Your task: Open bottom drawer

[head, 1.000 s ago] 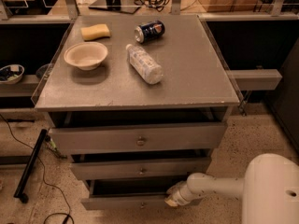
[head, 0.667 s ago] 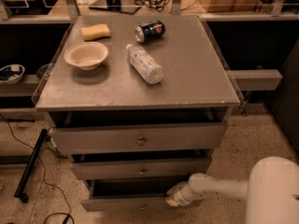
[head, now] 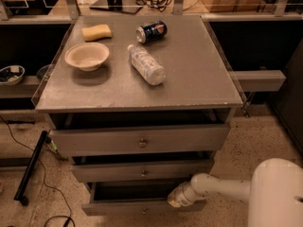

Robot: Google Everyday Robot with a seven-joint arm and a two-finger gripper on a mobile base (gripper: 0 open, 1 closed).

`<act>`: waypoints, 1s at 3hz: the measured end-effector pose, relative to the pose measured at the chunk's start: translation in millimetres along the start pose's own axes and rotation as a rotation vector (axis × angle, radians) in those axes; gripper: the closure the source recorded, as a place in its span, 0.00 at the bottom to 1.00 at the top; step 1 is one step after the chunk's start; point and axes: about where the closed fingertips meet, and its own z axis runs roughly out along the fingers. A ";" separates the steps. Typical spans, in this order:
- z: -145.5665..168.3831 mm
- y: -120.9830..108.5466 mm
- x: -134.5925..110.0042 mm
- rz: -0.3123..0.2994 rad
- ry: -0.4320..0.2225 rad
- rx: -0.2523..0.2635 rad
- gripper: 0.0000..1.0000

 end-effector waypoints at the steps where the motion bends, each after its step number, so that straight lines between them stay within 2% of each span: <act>1: -17.8 28.7 1.8 -0.013 -0.046 -0.032 1.00; 2: -26.5 33.2 15.6 0.007 -0.059 -0.024 0.83; 3: -26.4 33.3 15.6 0.007 -0.059 -0.024 0.60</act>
Offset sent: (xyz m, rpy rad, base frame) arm -0.0284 0.0008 0.0184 0.0535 -0.0002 0.0207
